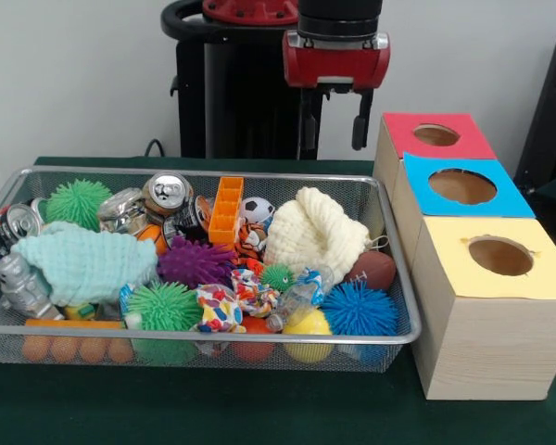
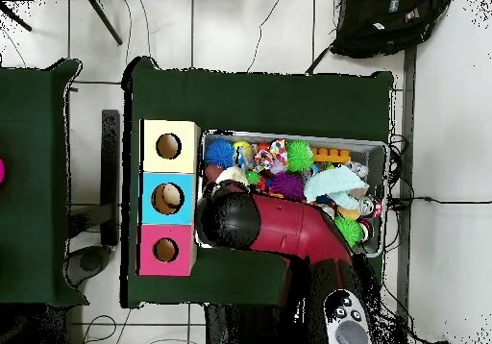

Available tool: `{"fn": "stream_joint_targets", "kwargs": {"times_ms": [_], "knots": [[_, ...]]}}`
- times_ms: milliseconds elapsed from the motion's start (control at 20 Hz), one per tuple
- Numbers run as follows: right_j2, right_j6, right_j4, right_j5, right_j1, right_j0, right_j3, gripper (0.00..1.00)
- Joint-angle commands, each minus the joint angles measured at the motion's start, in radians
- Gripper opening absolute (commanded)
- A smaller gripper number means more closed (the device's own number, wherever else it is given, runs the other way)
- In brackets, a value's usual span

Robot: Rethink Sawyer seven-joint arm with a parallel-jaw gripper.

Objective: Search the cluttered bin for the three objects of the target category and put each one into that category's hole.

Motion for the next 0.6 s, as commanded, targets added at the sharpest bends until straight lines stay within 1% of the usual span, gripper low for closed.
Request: {"fn": "stream_joint_targets", "kwargs": {"times_ms": [50, 150, 250, 450, 600], "knots": [[0.052, 0.024, -0.005, 0.222, -0.016, -0.046, -0.149, 1.0], [0.039, 0.043, -0.01, 0.237, -0.013, -0.04, -0.172, 1.0], [0.028, 0.068, -0.013, 0.226, -0.001, -0.037, -0.188, 1.0], [0.012, 0.115, -0.016, 0.228, 0.043, -0.027, -0.242, 1.0], [0.0, 0.145, -0.023, 0.212, 0.094, -0.012, -0.292, 1.0]]}}
